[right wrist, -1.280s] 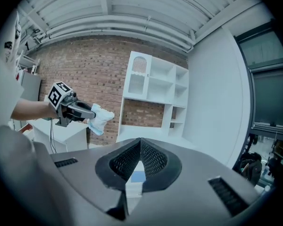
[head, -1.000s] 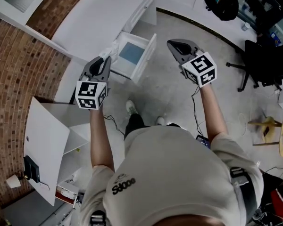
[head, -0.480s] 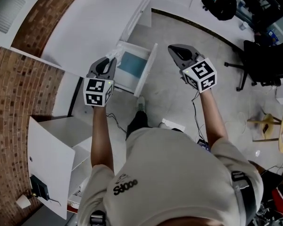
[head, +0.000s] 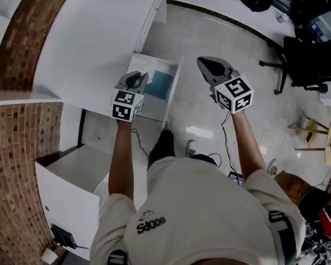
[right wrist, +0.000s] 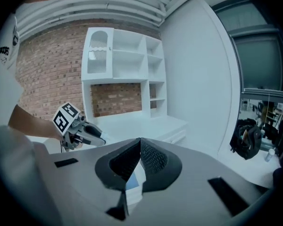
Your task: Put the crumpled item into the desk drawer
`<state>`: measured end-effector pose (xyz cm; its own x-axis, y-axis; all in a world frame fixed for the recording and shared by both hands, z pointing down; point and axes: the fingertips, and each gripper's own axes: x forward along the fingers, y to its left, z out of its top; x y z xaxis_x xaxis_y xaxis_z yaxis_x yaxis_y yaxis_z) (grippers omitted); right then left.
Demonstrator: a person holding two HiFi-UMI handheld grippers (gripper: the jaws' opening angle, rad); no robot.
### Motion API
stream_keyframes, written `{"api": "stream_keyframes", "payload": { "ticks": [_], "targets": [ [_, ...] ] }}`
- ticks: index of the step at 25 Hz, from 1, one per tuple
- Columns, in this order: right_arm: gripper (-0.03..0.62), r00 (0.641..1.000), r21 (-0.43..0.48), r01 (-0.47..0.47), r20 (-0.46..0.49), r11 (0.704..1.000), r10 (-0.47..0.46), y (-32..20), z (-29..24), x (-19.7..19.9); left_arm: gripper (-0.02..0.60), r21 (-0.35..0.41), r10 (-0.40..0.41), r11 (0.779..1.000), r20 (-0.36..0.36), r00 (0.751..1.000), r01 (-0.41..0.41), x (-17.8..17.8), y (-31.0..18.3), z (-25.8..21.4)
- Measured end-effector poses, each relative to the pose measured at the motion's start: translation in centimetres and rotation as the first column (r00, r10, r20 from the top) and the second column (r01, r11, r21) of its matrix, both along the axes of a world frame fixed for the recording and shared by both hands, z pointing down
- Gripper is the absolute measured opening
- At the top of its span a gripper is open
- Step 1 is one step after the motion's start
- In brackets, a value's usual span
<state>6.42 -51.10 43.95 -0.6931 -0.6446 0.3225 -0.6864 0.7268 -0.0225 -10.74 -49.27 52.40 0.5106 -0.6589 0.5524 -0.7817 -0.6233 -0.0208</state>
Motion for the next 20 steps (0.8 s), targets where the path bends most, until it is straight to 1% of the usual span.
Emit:
{"api": "stream_keyframes", "payload": {
  "ticks": [4, 9, 12, 15, 20],
  "targets": [
    [-0.005, 0.999, -0.082, -0.027, -0.039, 0.996, 0.024, -2.4, 3.9, -0.3, 0.057, -0.116, 0.056, 0.992, -0.017, 0.998, -0.058, 1.0, -2.9, 6.0],
    [-0.005, 0.996, -0.162, -0.018, -0.089, 0.987, 0.003, -3.7, 8.2, -1.1, 0.057, -0.235, 0.106, 0.965, -0.038, 0.994, -0.112, 2.2, -5.5, 12.4],
    [-0.005, 0.995, -0.196, -0.031, -0.098, 0.98, 0.012, -4.6, 10.3, -1.2, 0.057, -0.316, 0.136, 0.937, -0.06, 0.989, -0.148, 3.2, -6.5, 16.6],
    [-0.005, 0.994, -0.213, -0.052, -0.105, 0.976, 0.03, -5.8, 12.0, -1.1, 0.057, -0.385, 0.141, 0.909, -0.071, 0.987, -0.158, 3.7, -7.4, 20.3],
    [-0.005, 0.986, -0.266, -0.128, -0.139, 0.956, 0.093, -6.5, 16.0, 0.0, 0.057, -0.492, 0.141, 0.849, -0.136, 0.981, -0.191, 5.1, -7.4, 26.0]
  ]
}}
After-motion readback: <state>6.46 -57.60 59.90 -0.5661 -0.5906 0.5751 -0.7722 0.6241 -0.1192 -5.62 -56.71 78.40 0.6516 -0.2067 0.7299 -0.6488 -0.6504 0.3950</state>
